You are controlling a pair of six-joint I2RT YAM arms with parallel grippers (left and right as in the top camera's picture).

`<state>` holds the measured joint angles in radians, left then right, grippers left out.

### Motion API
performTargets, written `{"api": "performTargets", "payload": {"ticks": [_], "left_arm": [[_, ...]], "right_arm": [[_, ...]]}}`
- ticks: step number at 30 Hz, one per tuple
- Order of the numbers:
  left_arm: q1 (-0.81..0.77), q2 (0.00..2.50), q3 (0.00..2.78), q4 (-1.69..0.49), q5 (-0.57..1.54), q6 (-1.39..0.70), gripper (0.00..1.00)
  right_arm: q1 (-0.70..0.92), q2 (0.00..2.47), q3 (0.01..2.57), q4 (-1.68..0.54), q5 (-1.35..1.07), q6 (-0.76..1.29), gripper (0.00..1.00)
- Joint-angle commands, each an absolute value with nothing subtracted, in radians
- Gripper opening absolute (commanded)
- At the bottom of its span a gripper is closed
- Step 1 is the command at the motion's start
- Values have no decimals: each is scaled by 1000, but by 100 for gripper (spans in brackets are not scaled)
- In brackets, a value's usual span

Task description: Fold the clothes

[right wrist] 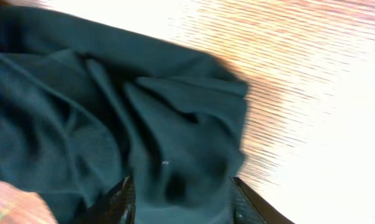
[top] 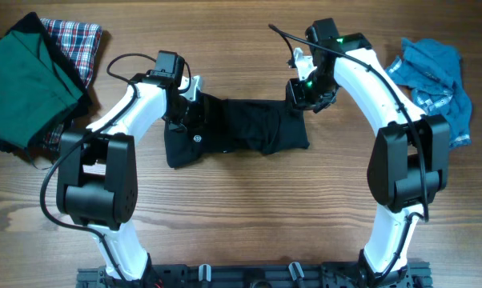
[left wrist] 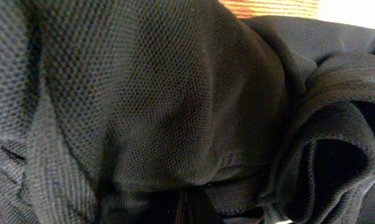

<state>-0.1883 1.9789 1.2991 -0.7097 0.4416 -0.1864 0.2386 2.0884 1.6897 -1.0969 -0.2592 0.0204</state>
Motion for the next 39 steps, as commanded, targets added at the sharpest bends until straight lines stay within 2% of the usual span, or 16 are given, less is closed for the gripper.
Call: {"api": "performTargets", "payload": {"ticks": [1,3,6,9,13,16,18,25,26,28,30,32,33,34,36,39], "left_arm": [[-187,1964,1288,-710,424,-195,4],[-187,1964,1288,-710,424,-195,4],[-187,1964,1288,-710,417,-195,4],[-187,1964,1288,-710,415,-195,4],[-187,1964,1288,-710,410,-195,4],[-187,1964,1288,-710,410,-195,4],[-187,1964,1288,-710,410,-195,4],[-187,1964,1288,-710,410,-195,4],[-187,1964,1288,-710,410,-195,4],[-187,1964,1288,-710,410,-195,4],[-187,1964,1288,-710,410,-195,4],[-187,1964,1288,-710,410,-195,4],[-187,1964,1288,-710,410,-195,4],[-187,1964,1288,-710,409,-195,4],[-187,1964,1288,-711,402,-195,4],[-187,1964,1288,-711,398,-195,4]], "right_arm": [[244,2062,1686,-1117,-193,3,47],[246,2062,1686,-1131,-175,15,45],[250,2062,1673,-1150,-141,30,29],[255,2062,1622,-1129,-149,37,23],[271,2062,1575,-1073,-180,52,25],[276,2062,1575,-1060,-184,52,38],[276,2062,1575,-1060,-185,52,42],[276,2063,1566,-1023,-188,53,39],[276,2063,1557,-1016,-187,52,39],[276,2067,1534,-1001,-187,53,46],[276,2071,1521,-995,-187,53,46],[276,2071,1516,-988,-187,61,32],[274,2071,1516,-984,-185,64,17],[274,2071,1516,-983,-178,72,9],[272,2070,1517,-982,-159,83,4],[259,2070,1517,-983,-152,88,4]]}}
